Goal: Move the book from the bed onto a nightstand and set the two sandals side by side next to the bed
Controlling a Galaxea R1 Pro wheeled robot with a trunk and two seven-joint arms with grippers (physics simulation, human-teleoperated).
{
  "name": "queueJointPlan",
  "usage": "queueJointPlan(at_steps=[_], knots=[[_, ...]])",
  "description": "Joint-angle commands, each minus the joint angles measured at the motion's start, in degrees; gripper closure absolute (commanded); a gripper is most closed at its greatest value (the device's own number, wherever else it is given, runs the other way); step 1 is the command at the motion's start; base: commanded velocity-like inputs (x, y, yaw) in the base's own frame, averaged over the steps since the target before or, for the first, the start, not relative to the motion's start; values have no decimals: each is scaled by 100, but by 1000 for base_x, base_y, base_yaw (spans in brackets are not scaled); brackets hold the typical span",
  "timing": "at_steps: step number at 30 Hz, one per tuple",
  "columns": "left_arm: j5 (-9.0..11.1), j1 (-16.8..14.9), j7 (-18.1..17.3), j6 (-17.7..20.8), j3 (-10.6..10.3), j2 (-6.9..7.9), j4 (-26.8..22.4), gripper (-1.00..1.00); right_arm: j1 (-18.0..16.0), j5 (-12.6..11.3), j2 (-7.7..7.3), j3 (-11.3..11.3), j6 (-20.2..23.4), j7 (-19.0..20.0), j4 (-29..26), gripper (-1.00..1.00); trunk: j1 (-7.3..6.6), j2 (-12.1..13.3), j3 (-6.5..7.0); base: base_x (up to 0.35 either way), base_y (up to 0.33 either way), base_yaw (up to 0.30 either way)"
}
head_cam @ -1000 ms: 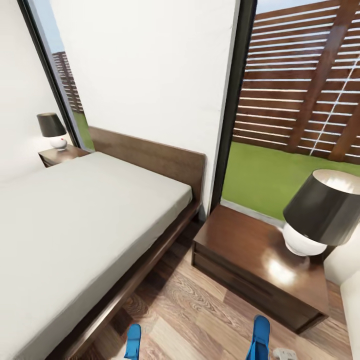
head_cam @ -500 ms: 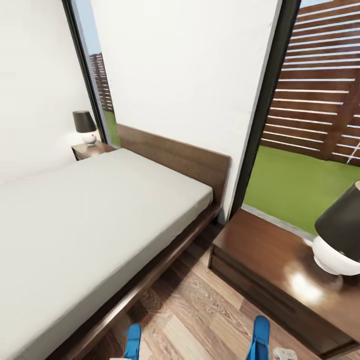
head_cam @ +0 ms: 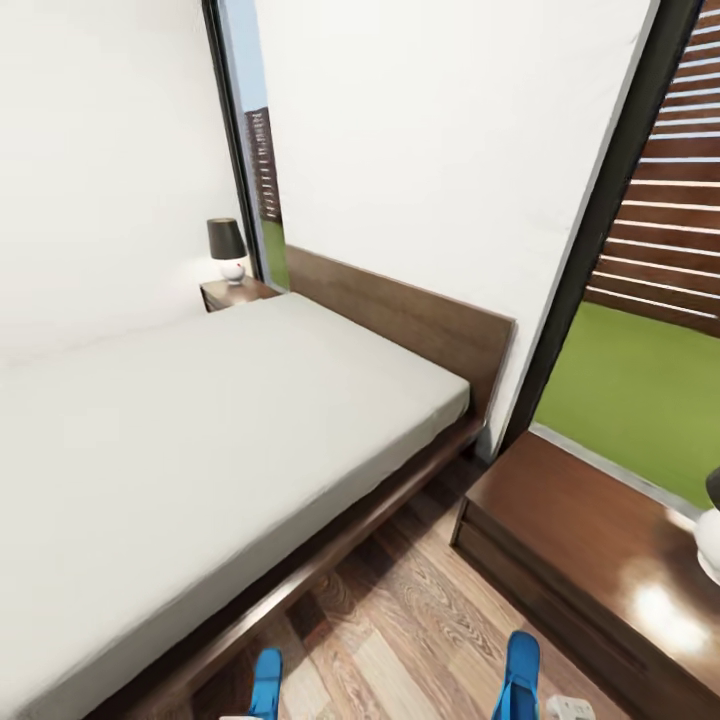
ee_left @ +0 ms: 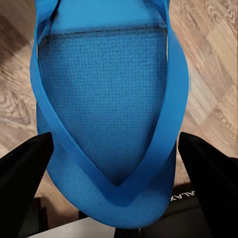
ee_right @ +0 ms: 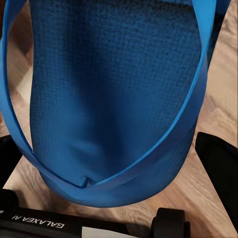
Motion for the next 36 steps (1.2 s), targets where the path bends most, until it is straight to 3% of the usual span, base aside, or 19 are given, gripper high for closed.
queueJointPlan(at_steps=[1, 13, 30, 36], knots=[[50, -5, -11, -23, -48, 2, 9, 100, -9, -50, 1, 45, -41, 31, 24, 100, -1, -3, -5, 0, 0, 292], [50, -5, -11, -22, -52, 2, 9, 100, -9, -50, 0, 45, -41, 31, 24, 100, -1, -3, -5, -9, 0, 281], [50, -5, -11, -22, -50, 2, 9, 100, -9, -50, 1, 45, -41, 31, 24, 100, -1, -3, -5, -143, 0, 24], [50, -5, -11, -22, -49, 2, 9, 100, -9, -50, -1, 45, -41, 31, 24, 100, -1, -3, -5, -9, 0, 231]])
